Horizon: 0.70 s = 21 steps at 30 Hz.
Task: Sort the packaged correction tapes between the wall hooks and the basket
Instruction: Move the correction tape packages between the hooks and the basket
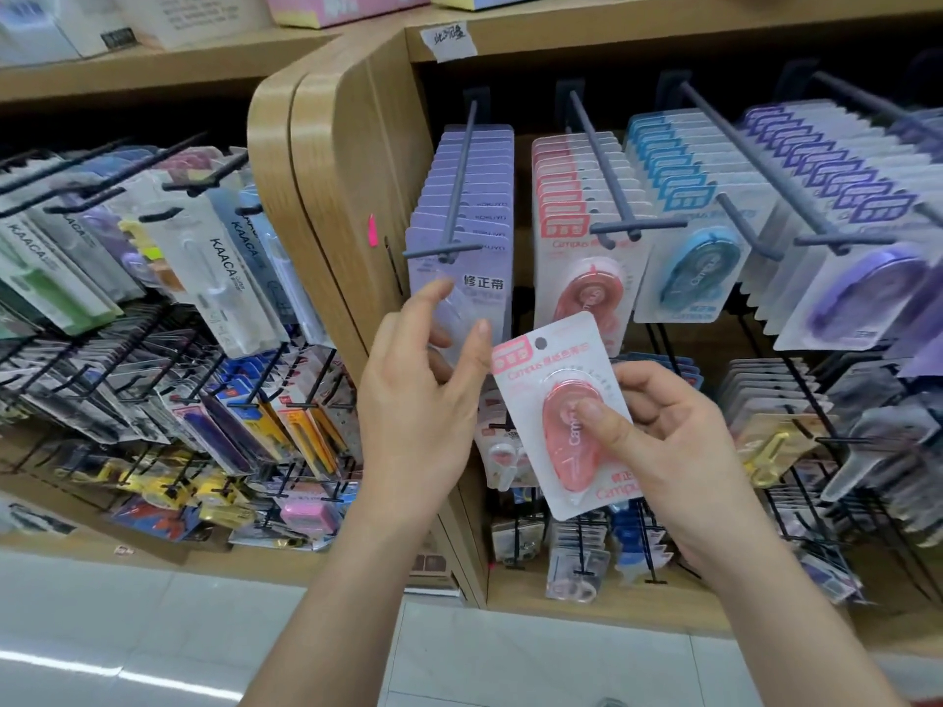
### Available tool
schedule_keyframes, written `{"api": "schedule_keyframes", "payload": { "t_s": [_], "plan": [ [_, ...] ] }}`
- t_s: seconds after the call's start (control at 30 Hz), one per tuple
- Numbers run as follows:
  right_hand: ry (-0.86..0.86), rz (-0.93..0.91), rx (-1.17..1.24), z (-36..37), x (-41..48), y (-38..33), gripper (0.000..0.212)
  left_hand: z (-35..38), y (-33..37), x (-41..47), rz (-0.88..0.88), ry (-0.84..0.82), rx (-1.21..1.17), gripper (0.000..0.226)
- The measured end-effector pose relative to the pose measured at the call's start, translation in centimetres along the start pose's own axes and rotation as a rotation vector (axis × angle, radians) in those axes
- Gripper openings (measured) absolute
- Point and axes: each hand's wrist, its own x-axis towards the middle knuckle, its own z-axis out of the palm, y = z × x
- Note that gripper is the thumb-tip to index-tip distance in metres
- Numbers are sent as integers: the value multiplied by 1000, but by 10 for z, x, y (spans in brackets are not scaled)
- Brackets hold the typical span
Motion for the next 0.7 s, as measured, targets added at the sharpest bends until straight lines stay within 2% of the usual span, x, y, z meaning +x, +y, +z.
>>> {"api": "schedule_keyframes", "payload": {
  "t_s": [0.07, 0.17, 0.27, 0.37, 0.47, 0.7],
  "plan": [
    [0, -12, 4, -1, -1, -2, 35, 2, 8, -5, -20, -67, -144, 30],
    [-41, -63, 7, -3, -2, -3, 32, 6, 26, -11, -210, -299, -516, 22],
    [-96, -91, 9, -8, -3, -3, 28, 10, 39, -7, -269, -321, -700, 16],
    [-200, -102, -78, -19, -1, -2, 27, 15, 51, 1, -220, -305, -739, 2],
    [-224, -70, -198, -28, 2, 0, 27, 21, 60, 9, -177, -283, -733, 8],
    [-6, -62, -218, -29, 16, 6, 26, 39, 73, 25, -75, -123, -648, 12]
  ]
}}
